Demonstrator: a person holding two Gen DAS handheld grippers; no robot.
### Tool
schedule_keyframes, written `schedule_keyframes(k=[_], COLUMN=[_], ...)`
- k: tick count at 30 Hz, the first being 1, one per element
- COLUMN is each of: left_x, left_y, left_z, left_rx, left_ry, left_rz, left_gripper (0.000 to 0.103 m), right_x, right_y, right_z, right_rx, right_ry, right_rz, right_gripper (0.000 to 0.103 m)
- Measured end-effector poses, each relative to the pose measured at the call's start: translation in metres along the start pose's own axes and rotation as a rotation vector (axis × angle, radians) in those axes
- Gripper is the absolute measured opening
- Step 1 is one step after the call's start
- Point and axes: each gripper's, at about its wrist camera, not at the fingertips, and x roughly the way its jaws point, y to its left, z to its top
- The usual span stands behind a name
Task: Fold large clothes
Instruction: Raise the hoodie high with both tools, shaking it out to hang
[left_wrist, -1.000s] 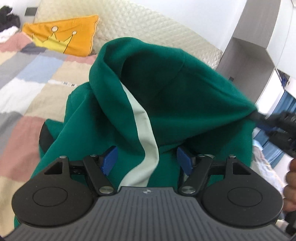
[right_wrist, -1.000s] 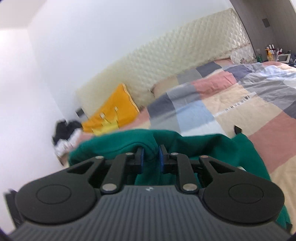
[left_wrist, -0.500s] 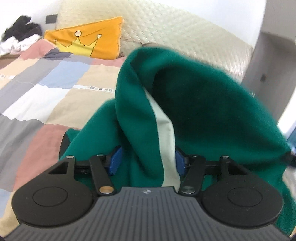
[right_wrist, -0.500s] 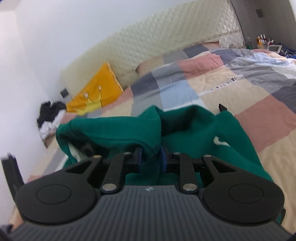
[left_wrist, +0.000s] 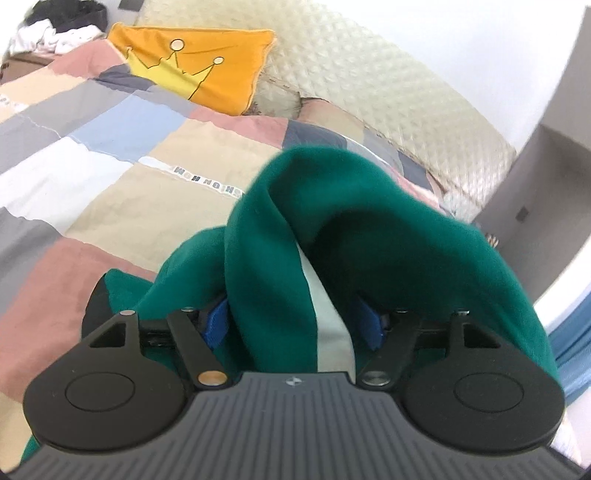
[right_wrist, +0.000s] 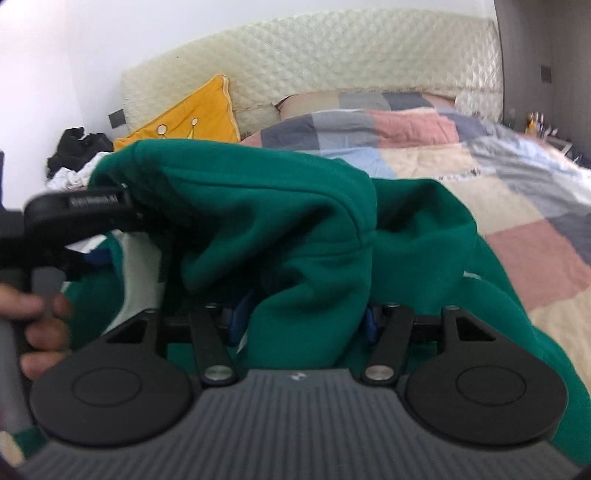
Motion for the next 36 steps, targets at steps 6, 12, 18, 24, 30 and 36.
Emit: schedule_keyframes(k=[6, 12, 18, 24, 30, 36], left_x=[0.022, -0.001, -0.074, -0.159, -0.25, -0.341], left_y=[0.03, 0.062, 0.074, 0.056, 0.024, -0.015], left_z=[0.013, 0.024, 0.045, 0.063, 0.11, 0.163], left_rx=[-0.08, -0.168, -0.222, -0.126, -0.086, -0.05], left_ry=[0.036, -0.051, -0.204, -0.319, -0.439, -0.545], left_rz=[0.03, 0.048, 0.022, -0.009, -0.051, -0.106], left_gripper=[0.021, 0.006, 0.005, 0.005, 0.004, 0.004], right_x=[0.005, -0.005, -0.047, -0.096, -0.147, -0.213], right_y=[-0.014, -0.016, -0.028, -0.035, -0.026, -0.009], right_z=[0.001, 0.004, 0.019, 0.043, 0.085, 0.149], right_rx=[0.049, 0.057, 0.127, 0.136, 0.109, 0.044], right_ry=[0.003, -0.041, -0.175, -0.266, -0.344, -0.45], right_rz=[-0.021, -0.05, -0.069, -0.037, 0.024, 0.079], right_gripper=[0.022, 0.016, 0.014, 0.013, 0.013, 0.012])
